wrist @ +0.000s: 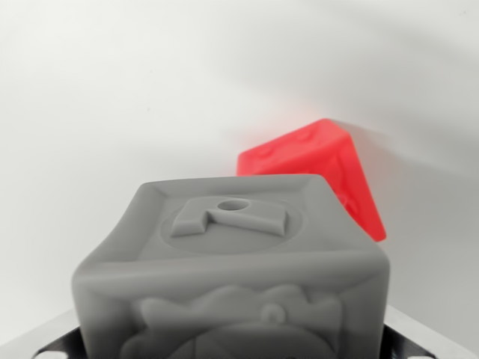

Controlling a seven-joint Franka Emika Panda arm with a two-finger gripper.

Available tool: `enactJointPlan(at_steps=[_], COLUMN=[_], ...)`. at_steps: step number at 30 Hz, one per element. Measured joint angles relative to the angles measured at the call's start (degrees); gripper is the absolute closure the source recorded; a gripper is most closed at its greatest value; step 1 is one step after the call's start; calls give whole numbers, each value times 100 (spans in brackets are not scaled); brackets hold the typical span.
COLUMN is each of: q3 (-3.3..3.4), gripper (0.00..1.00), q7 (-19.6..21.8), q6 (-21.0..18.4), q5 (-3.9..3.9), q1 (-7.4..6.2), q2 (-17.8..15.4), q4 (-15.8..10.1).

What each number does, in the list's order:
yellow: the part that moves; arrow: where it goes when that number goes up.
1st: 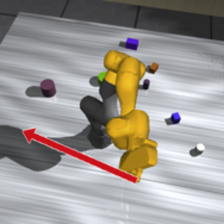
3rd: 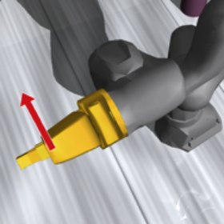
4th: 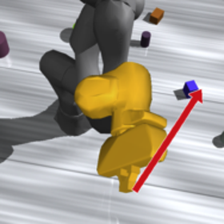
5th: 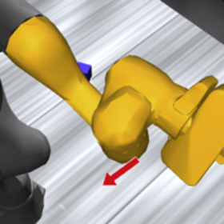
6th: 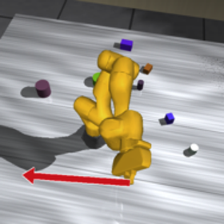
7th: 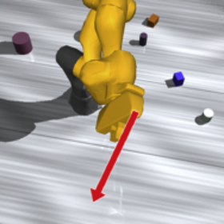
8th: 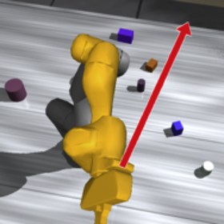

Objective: Destack cube

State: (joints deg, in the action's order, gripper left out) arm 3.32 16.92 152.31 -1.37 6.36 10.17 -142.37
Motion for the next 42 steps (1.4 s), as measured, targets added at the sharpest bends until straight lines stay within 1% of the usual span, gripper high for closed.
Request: enactJointPlan(at_steps=[42], q3=[0], gripper=[100], q7=[1899], q6=[254], q5=[-4], q1=[-274], q2=[101], q4=[-148])
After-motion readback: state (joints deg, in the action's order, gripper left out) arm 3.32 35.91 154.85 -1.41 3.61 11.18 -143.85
